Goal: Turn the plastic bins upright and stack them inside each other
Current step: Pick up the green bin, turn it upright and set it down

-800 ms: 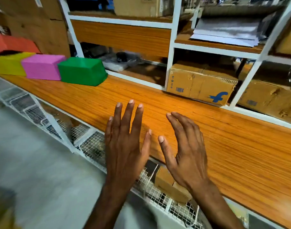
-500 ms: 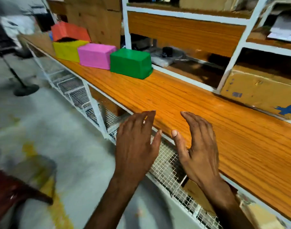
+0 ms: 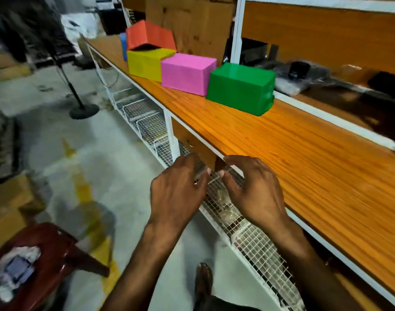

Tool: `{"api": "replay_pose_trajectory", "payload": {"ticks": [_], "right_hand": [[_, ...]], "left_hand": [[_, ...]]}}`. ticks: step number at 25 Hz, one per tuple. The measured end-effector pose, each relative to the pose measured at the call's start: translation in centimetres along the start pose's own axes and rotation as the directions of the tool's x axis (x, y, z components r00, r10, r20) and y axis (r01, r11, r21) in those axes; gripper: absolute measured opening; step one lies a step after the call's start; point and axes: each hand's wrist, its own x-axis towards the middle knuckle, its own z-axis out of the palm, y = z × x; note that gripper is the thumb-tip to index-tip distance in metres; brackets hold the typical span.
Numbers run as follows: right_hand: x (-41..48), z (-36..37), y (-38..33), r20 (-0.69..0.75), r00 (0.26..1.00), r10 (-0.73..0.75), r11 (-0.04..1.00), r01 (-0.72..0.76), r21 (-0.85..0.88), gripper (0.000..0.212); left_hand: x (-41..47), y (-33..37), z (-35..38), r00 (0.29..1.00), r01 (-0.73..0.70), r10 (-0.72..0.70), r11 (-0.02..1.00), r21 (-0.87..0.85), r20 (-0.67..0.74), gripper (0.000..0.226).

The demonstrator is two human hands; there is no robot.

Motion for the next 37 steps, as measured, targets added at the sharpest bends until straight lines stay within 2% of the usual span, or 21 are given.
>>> {"api": "replay_pose_trajectory", "payload": {"ticks": [2, 6, 9, 14, 23, 27, 31, 37], "right_hand": [[5.0, 2.9, 0.3, -0.008, 0.999, -0.038, 0.999, 0.038, -0.007, 0.031], [14.9, 6.9, 0.7, 0.025, 1.000, -0.006, 1.000, 0.007, -0.019, 0.032], [21.8, 9.7, 0.8, 0.032, 0.999, -0.034, 0.999, 0.036, -0.033, 0.030], [29.2, 14.2, 0.9, 0.010, 0.999, -0.046, 0.997, 0.047, -0.064, 0.026], [39.7, 22.2, 2.4, -0.059, 0.977, 0.206, 0.962, -0.213, -0.168, 0.026], [42.6, 22.2, 4.8, -0.139, 0.936, 0.324, 0.911, -0.348, -0.222, 0.024], [45.1, 20.9, 9.2, -0.210, 0.892, 0.401, 0.852, -0.447, -0.273, 0.025], [48.9, 17.9, 19.1, -0.321, 0.806, 0.498, 0.723, -0.590, -0.360, 0.033]], "left_hand": [[4.7, -1.8, 0.7, 1.000, 0.020, -0.020, 1.000, 0.020, -0.008, 0.046], [13.4, -5.3, 1.6, 0.997, 0.040, -0.037, 0.998, 0.040, -0.063, 0.043], [19.9, -8.1, 2.2, 0.995, 0.052, -0.048, 0.998, 0.038, -0.092, 0.046], [28.0, -12.5, 4.6, 0.995, -0.003, -0.003, 0.998, -0.055, -0.103, 0.046], [43.4, -20.7, 10.3, 0.976, -0.183, 0.212, 0.923, -0.338, 0.052, 0.045], [49.0, -20.2, 13.0, 0.935, -0.231, 0.329, 0.846, -0.480, 0.132, 0.044], [53.0, -17.5, 17.2, 0.894, -0.220, 0.402, 0.778, -0.588, 0.198, 0.045], [58.7, -11.1, 23.2, 0.881, -0.190, 0.437, 0.678, -0.710, 0.181, 0.047]]}}
